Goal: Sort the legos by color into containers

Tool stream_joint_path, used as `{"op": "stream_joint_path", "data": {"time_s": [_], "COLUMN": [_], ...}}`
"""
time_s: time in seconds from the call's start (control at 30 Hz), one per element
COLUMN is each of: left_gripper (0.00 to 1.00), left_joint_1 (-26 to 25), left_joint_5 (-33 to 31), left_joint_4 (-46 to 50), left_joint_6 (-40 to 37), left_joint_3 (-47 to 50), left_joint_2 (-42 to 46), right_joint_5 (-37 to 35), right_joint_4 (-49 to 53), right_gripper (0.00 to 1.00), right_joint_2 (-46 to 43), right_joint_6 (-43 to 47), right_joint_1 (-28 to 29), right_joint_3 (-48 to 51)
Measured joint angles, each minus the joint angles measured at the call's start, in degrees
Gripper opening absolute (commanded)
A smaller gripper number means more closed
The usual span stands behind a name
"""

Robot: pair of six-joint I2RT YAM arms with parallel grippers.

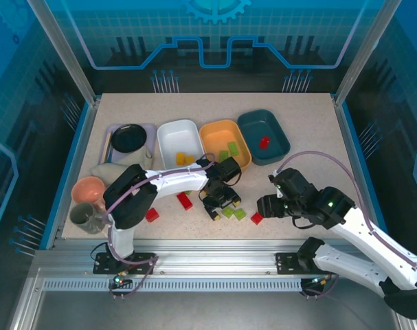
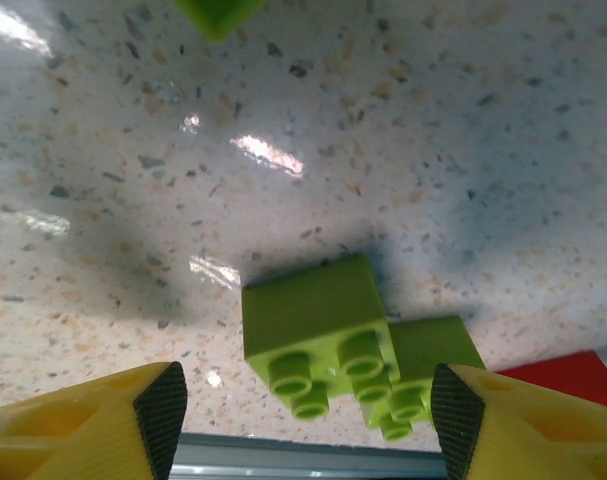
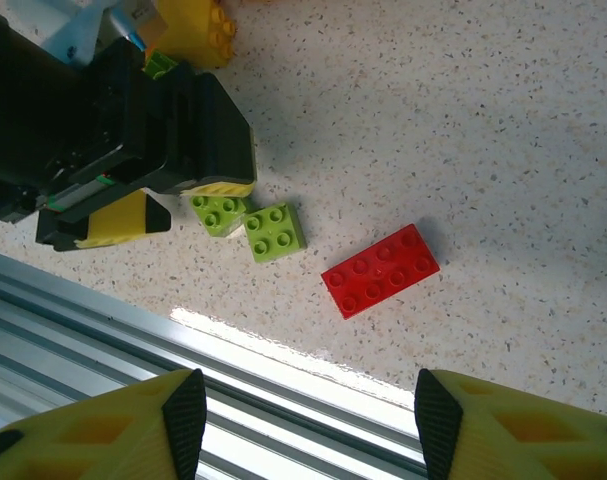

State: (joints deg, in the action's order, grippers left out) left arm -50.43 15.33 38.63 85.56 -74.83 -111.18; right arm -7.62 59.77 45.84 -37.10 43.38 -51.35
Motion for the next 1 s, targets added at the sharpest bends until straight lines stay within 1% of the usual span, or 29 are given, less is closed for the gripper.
{"op": "stream_joint_path", "data": {"time_s": [0.13,0.3,0.37,0.47,0.57,0.7,0.77,0.8,0.87,1.0], "left_gripper": [0.50,0.27,0.24,0.23,0.23,0.23,0.24,0.24,0.24,0.24], "left_joint_1": [0.0,0.0,0.0,0.0,0.8,4.7,8.0,9.3,12.7,17.8], "left_joint_5": [0.0,0.0,-0.4,-3.4,-6.5,-9.4,-10.7,-11.3,-12.6,-13.7], "left_joint_4": [-1.0,-1.7,-1.6,0.1,4.9,9.2,10.8,11.2,12.2,13.7], "left_joint_6": [2.6,4.0,3.8,2.8,-0.1,-5.3,-9.0,-10.7,-14.7,-21.4], "left_joint_3": [0.3,0.7,0.6,0.4,-2.3,-9.8,-14.8,-16.9,-22.4,-33.4], "left_joint_2": [-1.6,-1.7,-1.5,-0.5,1.8,5.1,5.6,5.4,4.0,-3.7], "right_joint_5": [0.1,0.2,0.2,0.2,0.6,1.8,3.8,4.9,8.0,9.6], "right_joint_4": [0.0,-0.4,-0.3,-0.5,-0.9,-1.9,-4.4,-6.1,-12.8,-27.1], "right_gripper": [0.60,0.60,0.60,0.60,0.61,0.68,0.69,0.70,0.70,0.72], "right_joint_2": [0.0,0.1,0.3,0.5,0.7,2.3,3.2,3.5,3.9,4.7], "right_joint_6": [0.0,0.0,0.0,0.0,-0.1,-2.4,-4.5,-5.8,-8.7,-11.8], "right_joint_1": [-0.3,-1.2,-1.5,-1.9,-3.0,-7.7,-11.2,-12.7,-14.9,-14.9], "right_joint_3": [0.0,1.2,1.7,1.7,1.7,1.0,1.0,1.2,3.0,7.2]}}
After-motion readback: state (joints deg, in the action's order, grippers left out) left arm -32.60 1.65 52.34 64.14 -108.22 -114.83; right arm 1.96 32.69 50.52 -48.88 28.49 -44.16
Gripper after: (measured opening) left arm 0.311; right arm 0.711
